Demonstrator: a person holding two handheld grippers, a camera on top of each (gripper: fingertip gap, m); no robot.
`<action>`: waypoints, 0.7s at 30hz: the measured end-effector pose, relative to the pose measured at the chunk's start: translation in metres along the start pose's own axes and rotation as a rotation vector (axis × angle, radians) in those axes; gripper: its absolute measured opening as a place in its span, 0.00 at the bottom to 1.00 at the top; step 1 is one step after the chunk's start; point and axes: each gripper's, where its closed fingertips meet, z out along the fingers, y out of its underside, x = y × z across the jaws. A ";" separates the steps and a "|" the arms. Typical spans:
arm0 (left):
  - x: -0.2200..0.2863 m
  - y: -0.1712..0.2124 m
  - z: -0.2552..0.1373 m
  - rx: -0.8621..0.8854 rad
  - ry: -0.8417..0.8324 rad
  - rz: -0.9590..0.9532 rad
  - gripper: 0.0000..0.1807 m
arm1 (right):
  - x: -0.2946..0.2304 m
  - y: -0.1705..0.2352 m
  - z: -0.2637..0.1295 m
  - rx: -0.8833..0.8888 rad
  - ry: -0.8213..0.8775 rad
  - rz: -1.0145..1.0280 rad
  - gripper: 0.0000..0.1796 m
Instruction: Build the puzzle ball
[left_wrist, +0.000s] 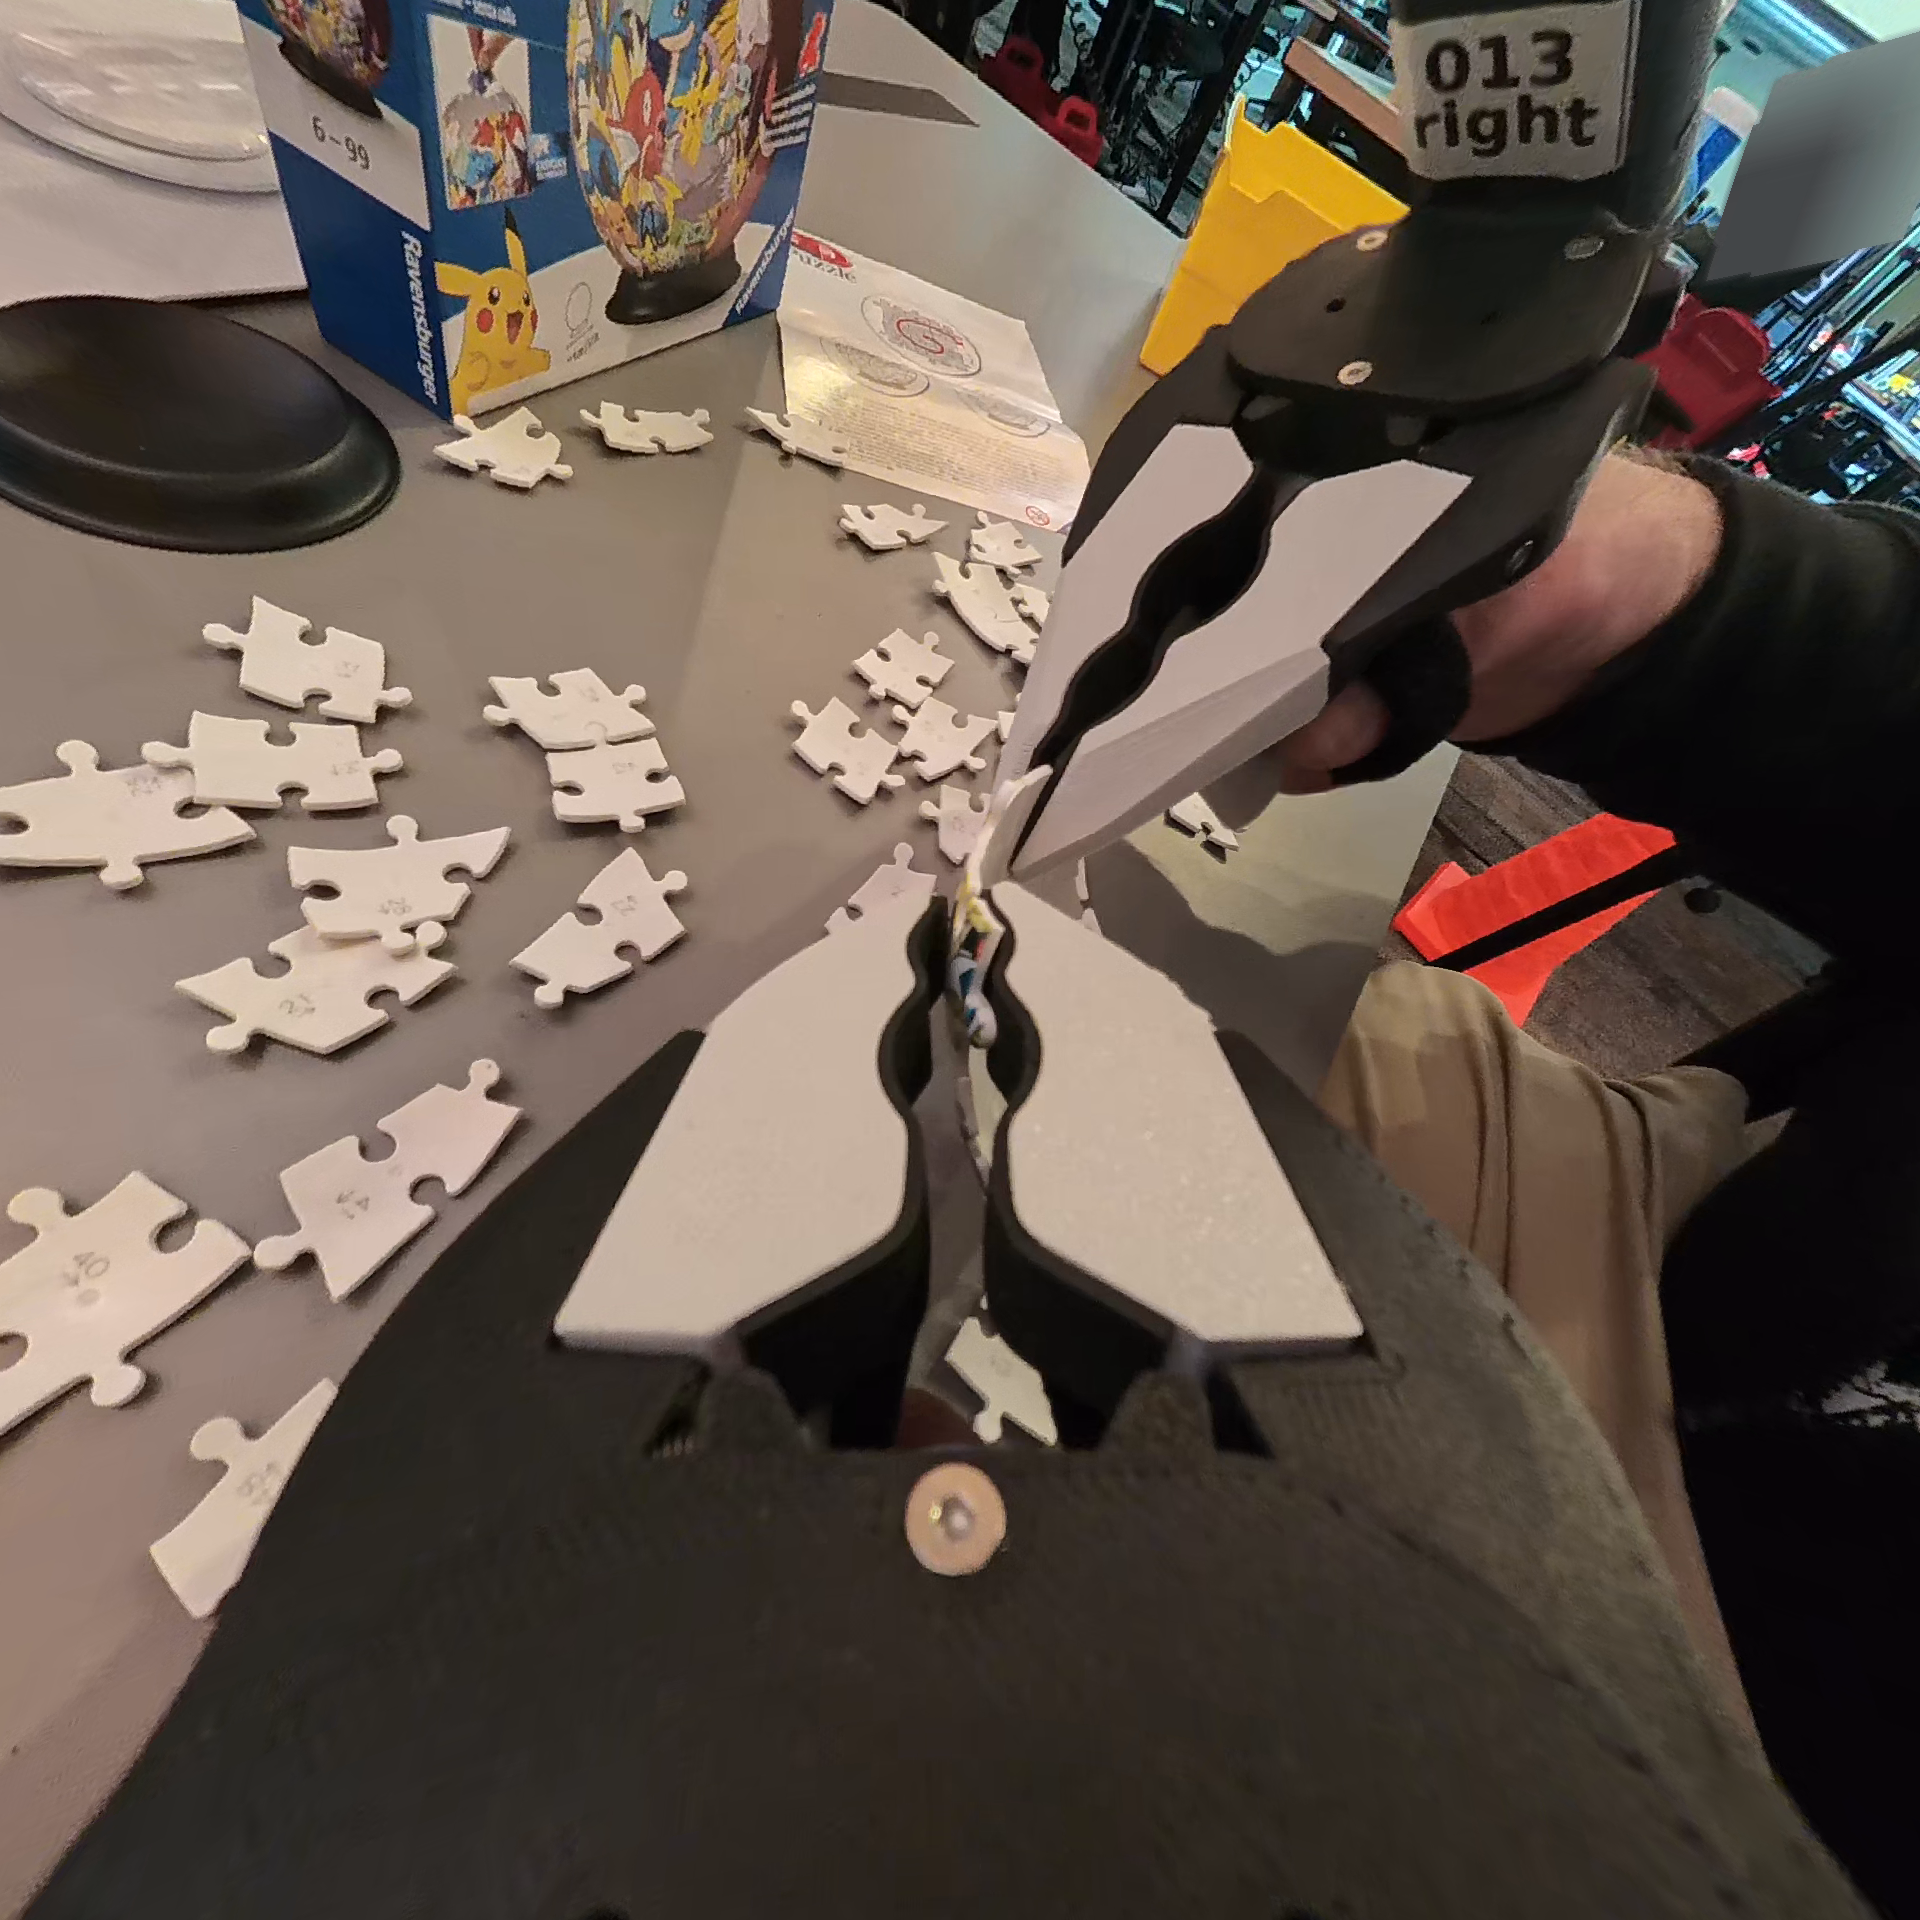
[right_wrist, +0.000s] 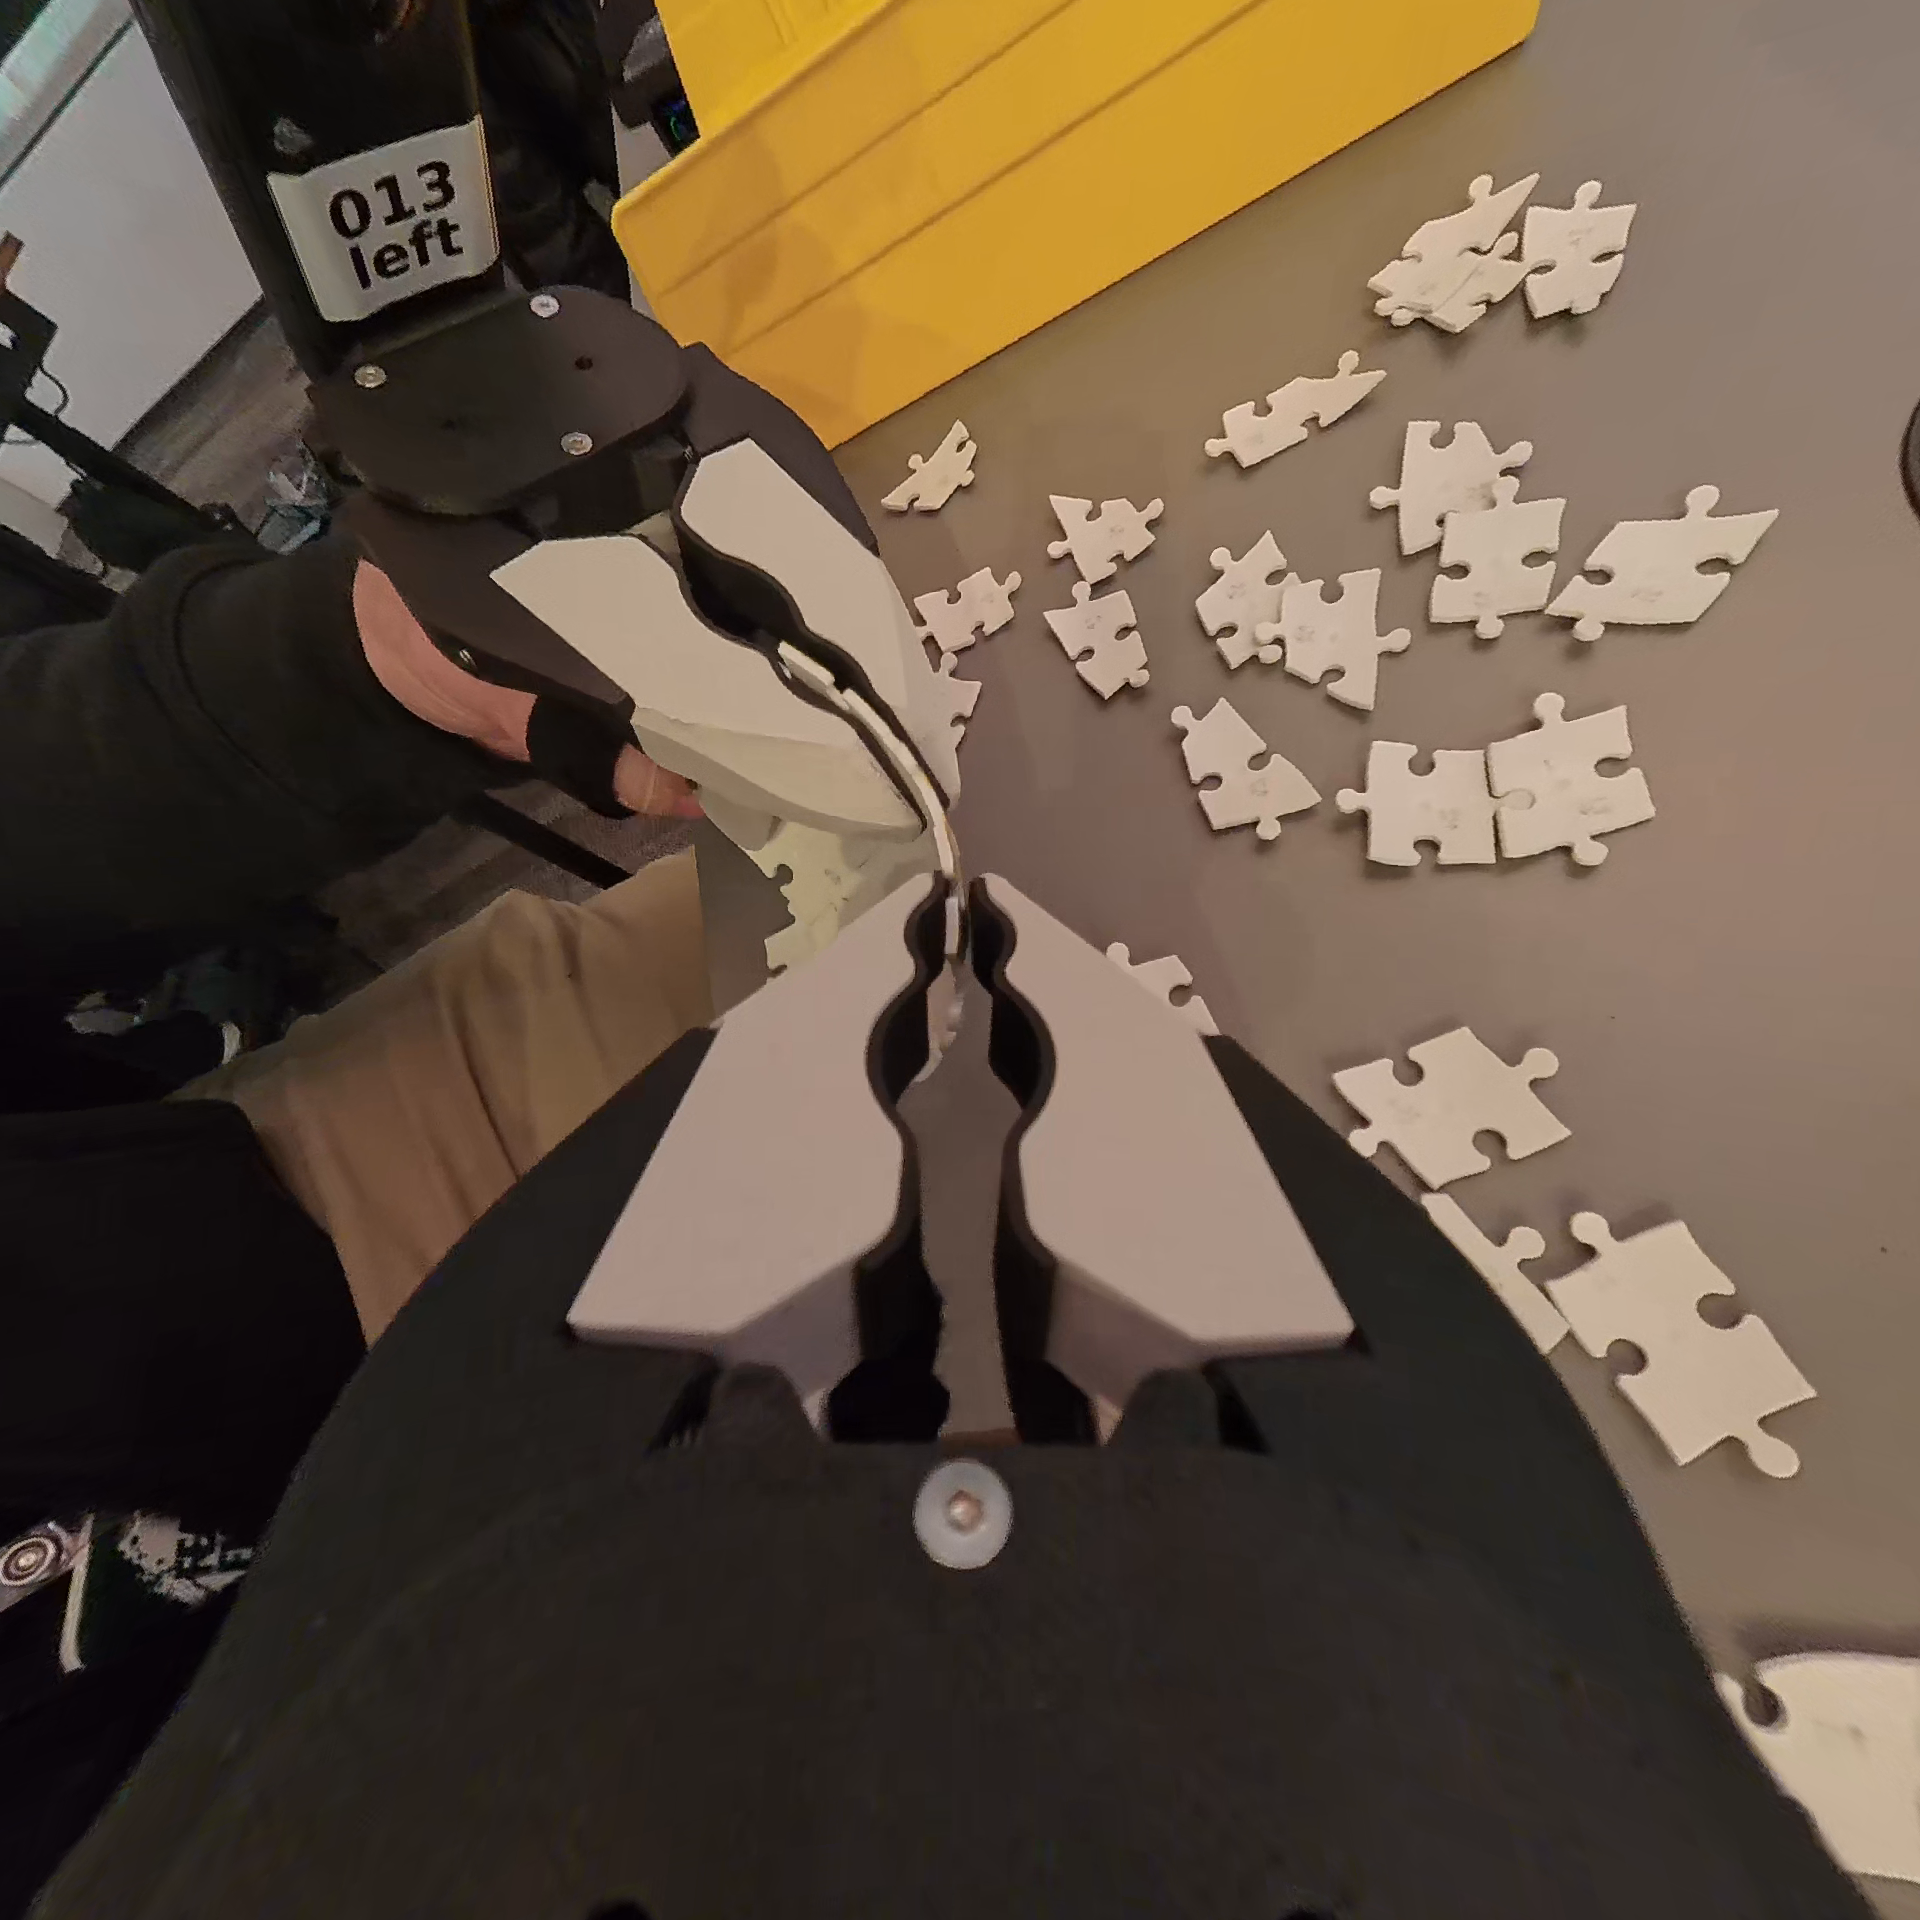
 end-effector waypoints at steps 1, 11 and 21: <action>0.000 -0.001 0.000 0.005 0.002 -0.006 0.03 | 0.000 -0.001 -0.001 0.007 -0.002 0.007 0.01; -0.003 -0.007 -0.003 0.053 0.001 -0.054 0.03 | 0.002 0.005 -0.008 -0.012 0.011 -0.026 0.00; -0.004 -0.013 -0.005 0.087 -0.013 -0.065 0.03 | 0.001 0.005 -0.006 0.006 0.020 -0.020 0.06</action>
